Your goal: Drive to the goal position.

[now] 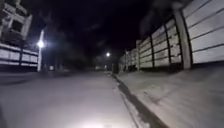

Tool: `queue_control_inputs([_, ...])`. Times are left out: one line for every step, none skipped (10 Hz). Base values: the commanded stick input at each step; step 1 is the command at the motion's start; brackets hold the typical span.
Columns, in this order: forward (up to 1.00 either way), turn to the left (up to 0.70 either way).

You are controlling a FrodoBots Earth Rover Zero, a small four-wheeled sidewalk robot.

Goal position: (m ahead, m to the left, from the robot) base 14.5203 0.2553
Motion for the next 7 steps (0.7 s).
queue_control_inputs([0.50, -0.45])
queue_control_inputs([0.50, -0.21])
queue_control_inputs([0.50, 0.05])
queue_control_inputs([0.50, 0.05])
queue_control_inputs([0.50, 0.05])
queue_control_inputs([0.50, 0.05])
queue_control_inputs([0.50, 0.05])
